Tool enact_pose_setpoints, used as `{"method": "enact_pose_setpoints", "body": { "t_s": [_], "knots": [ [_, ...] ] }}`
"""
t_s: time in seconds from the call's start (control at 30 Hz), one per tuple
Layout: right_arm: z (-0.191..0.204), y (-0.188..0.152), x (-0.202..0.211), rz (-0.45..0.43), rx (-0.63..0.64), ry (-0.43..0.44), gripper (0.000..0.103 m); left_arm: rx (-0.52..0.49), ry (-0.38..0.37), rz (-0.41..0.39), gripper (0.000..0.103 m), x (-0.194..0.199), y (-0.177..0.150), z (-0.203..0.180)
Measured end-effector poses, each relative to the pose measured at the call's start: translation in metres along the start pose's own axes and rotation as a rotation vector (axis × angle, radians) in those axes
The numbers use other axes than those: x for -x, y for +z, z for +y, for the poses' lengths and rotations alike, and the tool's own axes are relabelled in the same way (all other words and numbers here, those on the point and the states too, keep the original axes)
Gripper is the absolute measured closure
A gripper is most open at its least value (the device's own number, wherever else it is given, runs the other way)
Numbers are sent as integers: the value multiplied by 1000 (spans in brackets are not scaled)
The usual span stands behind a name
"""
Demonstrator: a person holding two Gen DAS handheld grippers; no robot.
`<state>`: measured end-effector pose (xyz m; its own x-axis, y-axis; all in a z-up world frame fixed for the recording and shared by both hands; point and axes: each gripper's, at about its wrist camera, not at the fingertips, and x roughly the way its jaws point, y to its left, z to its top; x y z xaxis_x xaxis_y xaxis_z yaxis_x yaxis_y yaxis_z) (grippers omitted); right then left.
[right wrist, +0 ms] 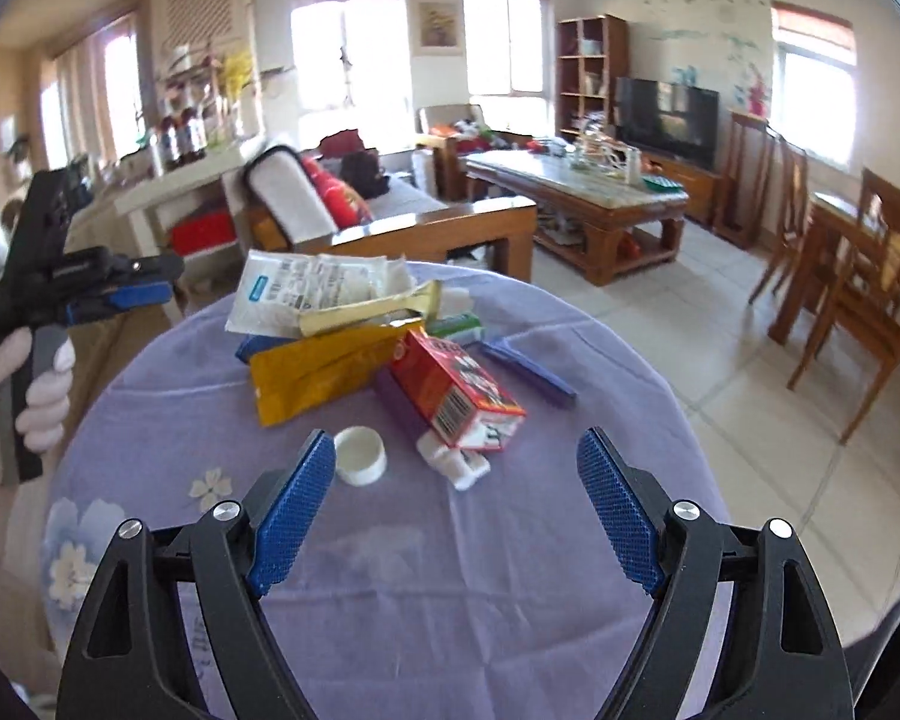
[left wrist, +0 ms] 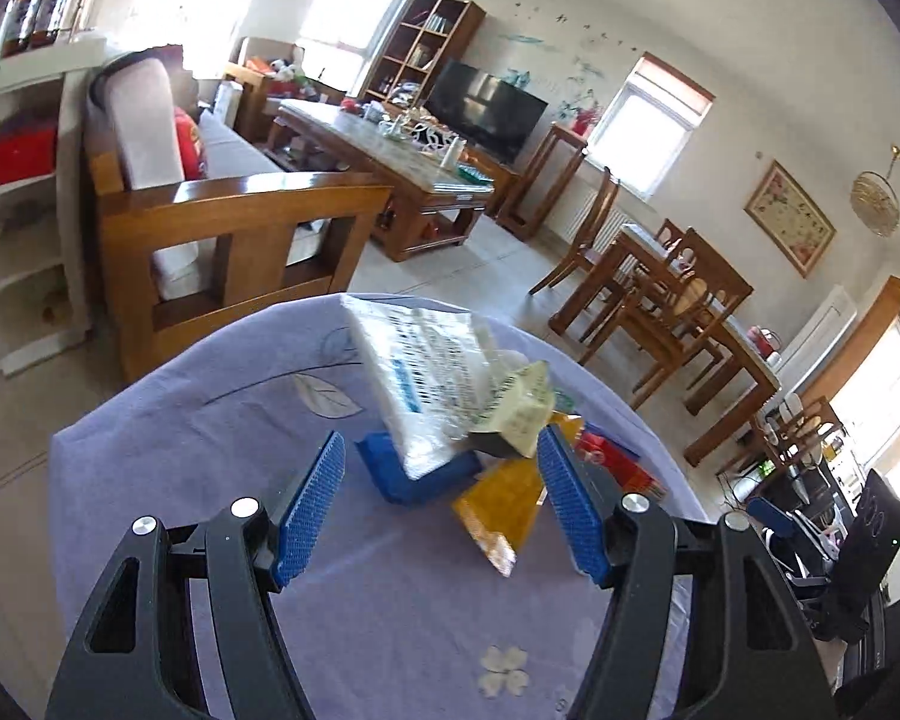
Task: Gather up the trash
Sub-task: 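Move both tools back over the table, then grasp the white wrapper with the left gripper while the right gripper grasps a small red carton, then carry the wrapper and small red carton over the black bin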
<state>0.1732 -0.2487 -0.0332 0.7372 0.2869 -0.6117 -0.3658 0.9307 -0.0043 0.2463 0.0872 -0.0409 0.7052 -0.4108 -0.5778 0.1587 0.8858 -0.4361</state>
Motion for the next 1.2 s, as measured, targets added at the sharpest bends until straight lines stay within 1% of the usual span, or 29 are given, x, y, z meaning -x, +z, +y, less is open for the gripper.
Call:
{"method": "enact_pose_setpoints", "body": {
  "t_s": [0.1, 0.2, 0.23, 0.3, 0.37, 0.43, 0.53, 0.57, 0.6, 0.63, 0.67, 0.7, 0.77, 0.8, 0.83, 1.0, 1.13, 1.2],
  "knots": [
    [16, 24, -45, 54, 122, -15, 21, 31, -14, 42, 37, -23, 6, 13],
    [21, 38, -84, 130, 184, -9, 21, 25, -18, 67, 37, -44, 12, 12],
    [20, 39, -96, 153, 201, -13, 21, 25, -21, 76, 37, -47, 13, 19],
    [19, 33, -113, 191, 242, -19, 21, 26, -13, 88, 37, -57, 17, 20],
    [18, 33, -128, 223, 271, -17, 25, 35, -13, 94, 37, -63, 17, 21],
    [13, 31, -139, 252, 267, -5, 34, 48, -22, 107, 37, -70, 19, 22],
    [1, 35, -155, 271, 196, 35, 43, 44, -29, 119, 37, -78, 21, 22],
    [-3, 36, -157, 273, 173, 51, 44, 48, -33, 121, 38, -81, 22, 22],
    [-7, 38, -160, 274, 150, 68, 45, 54, -39, 126, 44, -83, 21, 22],
    [-11, 39, -160, 276, 130, 81, 46, 60, -50, 141, 59, -86, 21, 22],
    [-14, 40, -160, 276, 110, 93, 47, 65, -59, 152, 65, -89, 21, 22],
    [-17, 41, -159, 269, 94, 101, 50, 68, -64, 159, 79, -90, 20, 22],
    [-23, 44, -155, 252, 64, 117, 59, 70, -79, 153, 84, -91, 19, 20],
    [-26, 45, -153, 251, 49, 126, 65, 74, -85, 145, 90, -89, 18, 19],
    [-29, 45, -152, 249, 34, 135, 67, 79, -96, 138, 94, -86, 18, 18],
    [-38, 40, -143, 224, -19, 162, 69, 66, -90, 74, 97, -71, 19, 10],
    [-37, 32, -123, 172, -71, 180, 69, 47, -100, 29, 97, -54, 17, 2],
    [-37, 30, -108, 136, -99, 192, 69, 22, -87, -4, 97, -43, 15, -3]
  ]
}}
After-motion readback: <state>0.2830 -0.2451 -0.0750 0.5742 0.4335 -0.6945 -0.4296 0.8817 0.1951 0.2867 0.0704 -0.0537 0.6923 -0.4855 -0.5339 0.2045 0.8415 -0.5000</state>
